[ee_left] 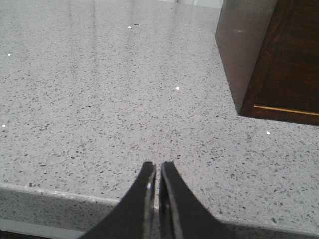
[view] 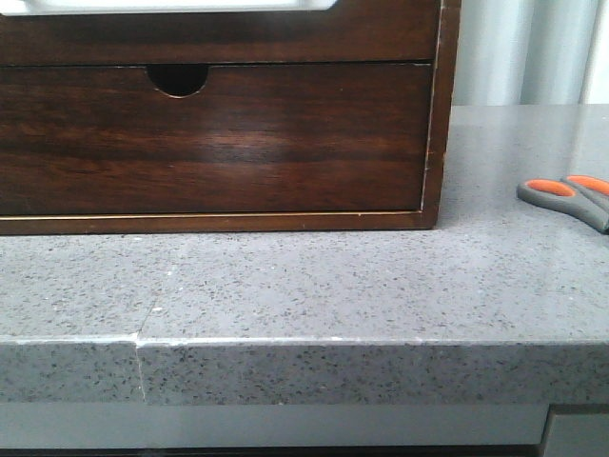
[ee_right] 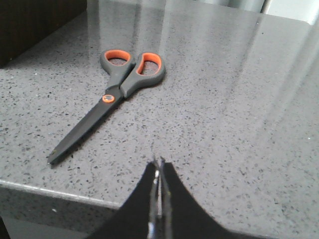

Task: Put scissors in drawer with both arms
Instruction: 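Reach the left gripper toward the white drawer handle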

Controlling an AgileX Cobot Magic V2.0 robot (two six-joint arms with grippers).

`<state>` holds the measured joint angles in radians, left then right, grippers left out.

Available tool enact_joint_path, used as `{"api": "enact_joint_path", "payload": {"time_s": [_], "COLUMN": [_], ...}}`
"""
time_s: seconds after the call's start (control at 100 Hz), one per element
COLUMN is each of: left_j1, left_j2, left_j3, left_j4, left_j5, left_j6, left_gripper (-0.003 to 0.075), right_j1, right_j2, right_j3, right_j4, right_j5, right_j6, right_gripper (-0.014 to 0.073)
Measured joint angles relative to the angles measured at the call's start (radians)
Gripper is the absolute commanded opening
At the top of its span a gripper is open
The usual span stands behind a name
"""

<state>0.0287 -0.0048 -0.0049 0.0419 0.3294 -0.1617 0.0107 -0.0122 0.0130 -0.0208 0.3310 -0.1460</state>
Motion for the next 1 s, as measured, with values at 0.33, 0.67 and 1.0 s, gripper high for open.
{"api": "enact_joint_path", "payload": {"time_s": [0.33,0.67,1.0], "left_j1": [0.000,0.000,0.000], "left_j2": [0.000,0.000,0.000], "left_j3": [0.000,0.000,0.000], "left_j4": [0.000,0.000,0.019], "left_j5": [0.000,0.000,-0.008], "left_j6": [0.000,0.000,0.000], "left_gripper": [-0.0020,-0.0020,-0.0020], "right_j1": [0.000,0.000,0.000], "right_j2": [0.000,0.000,0.000], "right_j3": [0.000,0.000,0.000], "right_j4": [0.000,0.000,-0.108], "right_j5": [0.002,0.002,-0.117], "right_j6": [0.000,0.000,-0.002], "right_gripper": [-0.0045,-0.0045,-0.0045]}}
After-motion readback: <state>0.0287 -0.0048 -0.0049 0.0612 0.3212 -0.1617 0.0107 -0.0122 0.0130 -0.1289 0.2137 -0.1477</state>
